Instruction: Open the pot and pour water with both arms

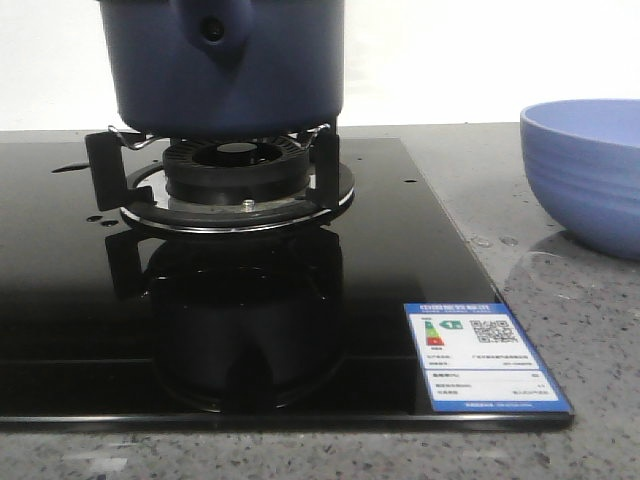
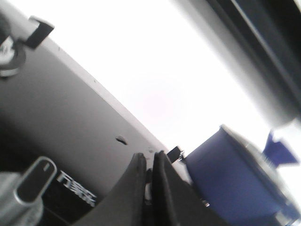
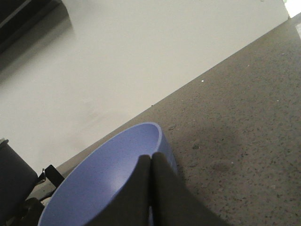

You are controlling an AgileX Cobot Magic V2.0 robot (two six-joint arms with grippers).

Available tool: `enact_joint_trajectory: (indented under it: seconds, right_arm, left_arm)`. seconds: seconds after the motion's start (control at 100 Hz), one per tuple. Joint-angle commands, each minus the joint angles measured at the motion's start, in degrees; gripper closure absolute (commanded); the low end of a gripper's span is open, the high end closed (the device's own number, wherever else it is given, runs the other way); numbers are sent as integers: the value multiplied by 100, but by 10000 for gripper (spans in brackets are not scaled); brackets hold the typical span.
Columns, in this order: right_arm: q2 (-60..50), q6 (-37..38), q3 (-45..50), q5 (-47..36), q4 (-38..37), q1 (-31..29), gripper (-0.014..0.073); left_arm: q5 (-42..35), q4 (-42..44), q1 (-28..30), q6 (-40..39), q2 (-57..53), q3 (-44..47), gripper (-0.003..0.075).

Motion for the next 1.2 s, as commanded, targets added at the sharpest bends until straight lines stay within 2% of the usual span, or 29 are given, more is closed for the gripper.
enact_joint_trajectory:
  seconds: [0.0,0.07,0.17,0.39,0.58,0.65,0.71,0.84,0.91,1.03,1.09,1.19]
  right_arm:
    - [-95,-9,-69,-423,151,-40,655]
    - [-34,-9,-326,-154,151,-40,655]
    - [280,-169,-813,671,17,-40,655]
    - [1661,-194,-2179,2413,-722,-40,655]
    - [2863,-194,-3355,4228,-678,126,655]
    - [3244,-194,-3750,4845,-550,274,655]
    - [3537,-260,-4042,5426,-369,353,656]
    - [4004,-1298,-4503,6277,685,377,657]
    - [4100,-2034,-4582,6455,1553,377,657]
    - [4150,-3537,-4597,6729,2938,377,657]
    - [4150,-4420,-4597,6808,3214,377,657]
    - [4150,-5061,-4597,6662,3308,377,657]
  left_arm:
    - [-184,-516,0,-11,-128,42,741]
    - [122,-479,0,-11,-128,-143,741]
    - [561,-259,0,-6,22,-517,741]
    - [1865,322,0,100,891,-1464,741]
    - [3349,50,0,1487,1984,-2455,740]
    - [3866,-606,0,2393,2355,-2756,739]
    - [4324,-1544,0,3455,2683,-2953,739]
    - [5531,-3982,0,5651,3323,-3066,739]
    - [5972,-4791,0,6513,3665,-3066,739]
    - [6213,-5207,0,7448,4156,-3101,739]
    - [6213,-5196,0,7886,4370,-3182,740]
    - [6203,-5145,0,8832,4675,-3380,739]
